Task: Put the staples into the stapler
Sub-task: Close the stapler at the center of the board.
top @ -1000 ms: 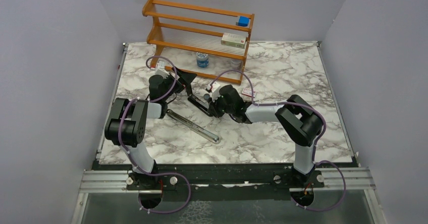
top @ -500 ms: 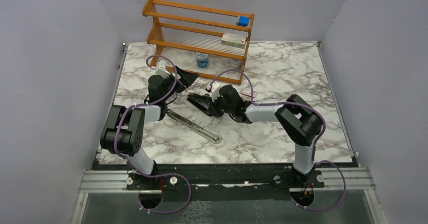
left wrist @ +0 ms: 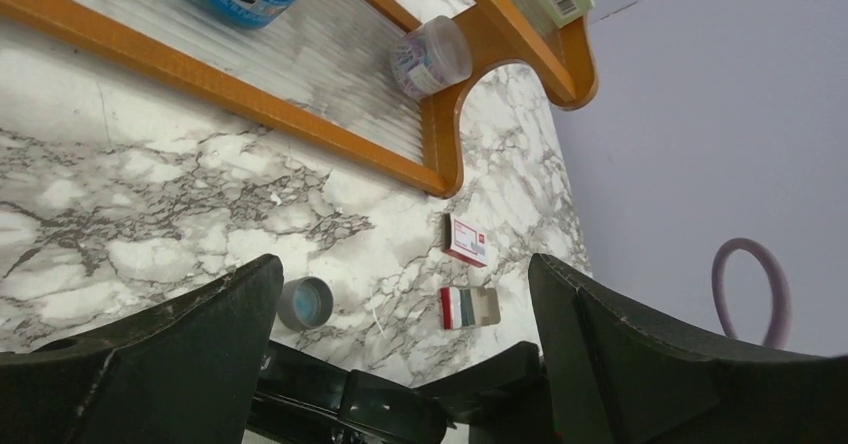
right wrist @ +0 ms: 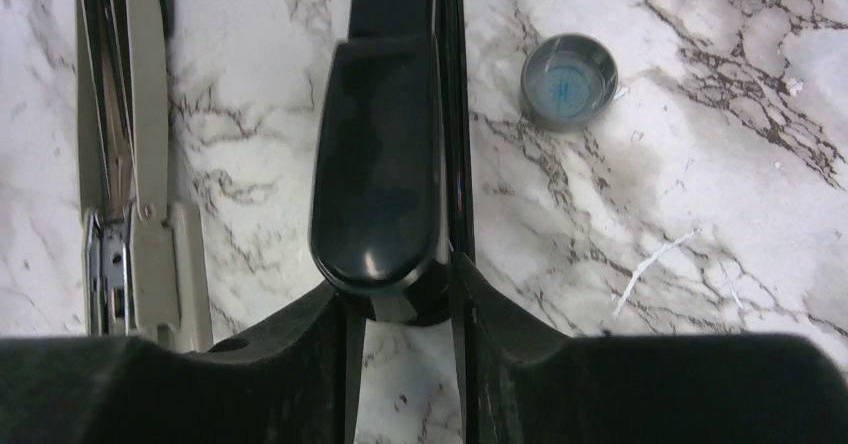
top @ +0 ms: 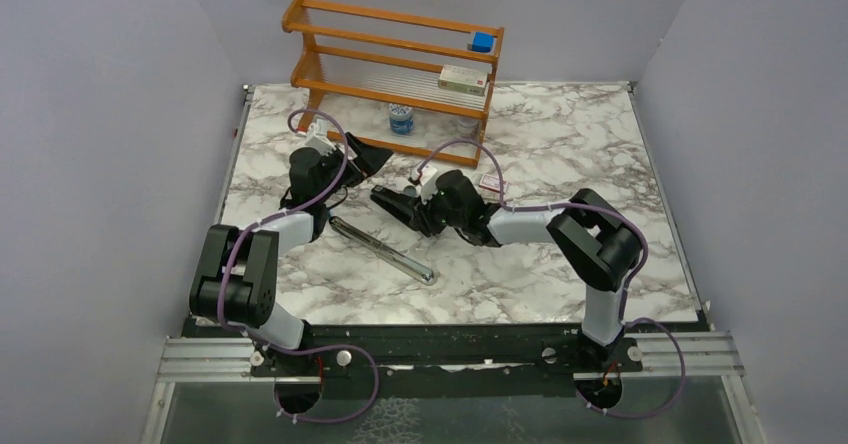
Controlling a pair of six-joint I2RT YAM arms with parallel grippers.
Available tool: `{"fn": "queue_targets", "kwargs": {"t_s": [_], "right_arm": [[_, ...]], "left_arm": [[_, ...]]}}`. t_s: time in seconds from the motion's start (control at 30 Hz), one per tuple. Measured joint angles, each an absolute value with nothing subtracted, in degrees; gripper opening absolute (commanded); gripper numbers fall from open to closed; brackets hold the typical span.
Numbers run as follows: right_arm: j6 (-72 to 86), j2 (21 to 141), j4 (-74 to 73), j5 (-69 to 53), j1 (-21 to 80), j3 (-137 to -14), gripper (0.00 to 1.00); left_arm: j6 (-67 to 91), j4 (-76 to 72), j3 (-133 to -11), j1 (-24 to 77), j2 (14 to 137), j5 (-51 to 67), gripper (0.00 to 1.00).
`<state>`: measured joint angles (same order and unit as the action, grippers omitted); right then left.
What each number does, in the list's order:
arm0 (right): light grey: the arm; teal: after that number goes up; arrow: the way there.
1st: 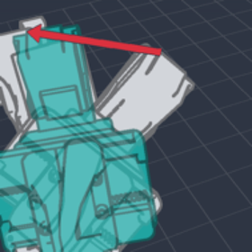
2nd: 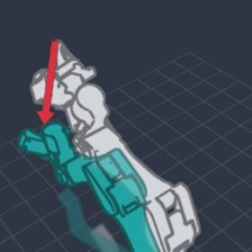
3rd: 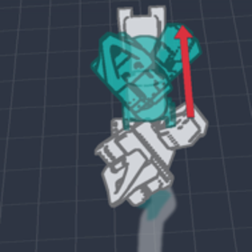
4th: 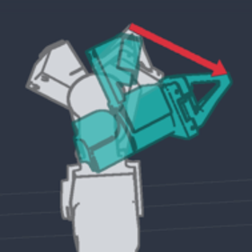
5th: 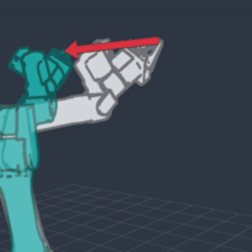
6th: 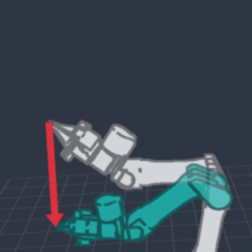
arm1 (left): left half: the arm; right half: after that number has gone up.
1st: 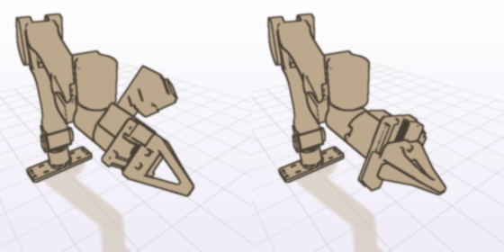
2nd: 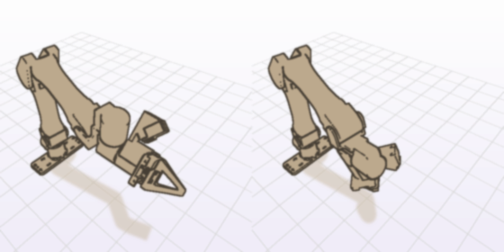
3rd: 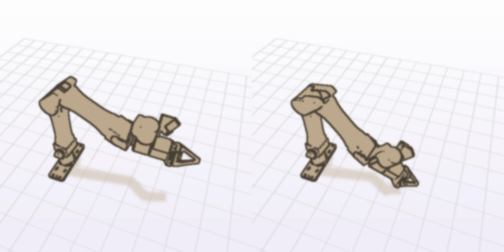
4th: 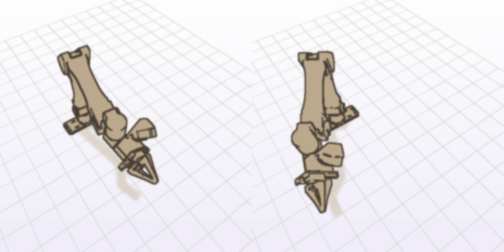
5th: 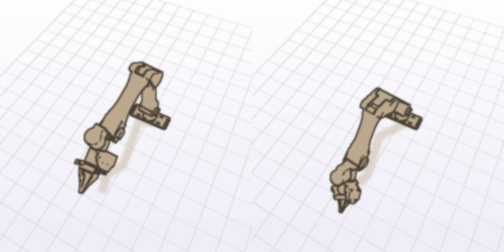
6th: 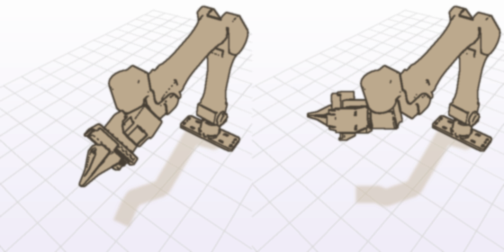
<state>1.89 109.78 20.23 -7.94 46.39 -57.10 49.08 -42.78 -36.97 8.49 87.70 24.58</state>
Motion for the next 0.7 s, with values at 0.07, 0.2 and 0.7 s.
{"fn": "queue_targets", "kwargs": {"t_s": [0.07,0.2,0.7], "right_arm": [[1.9,108.7,20.1,-7.9,46.4,-55.9,0.48],[1.7,106.1,19.3,-7.7,46.4,-52.7,0.54],[-0.1,87.5,13.8,-13.6,47.2,-43.6,0.55]], "left_arm": [[48.5,-41.2,-37.0,8.5,87.6,24.5,0.96],[47.3,-37.3,-37.3,8.3,87.6,23.8,0.96],[39.4,-6.1,-43.6,7.8,77.7,11.4,0.98]]}}
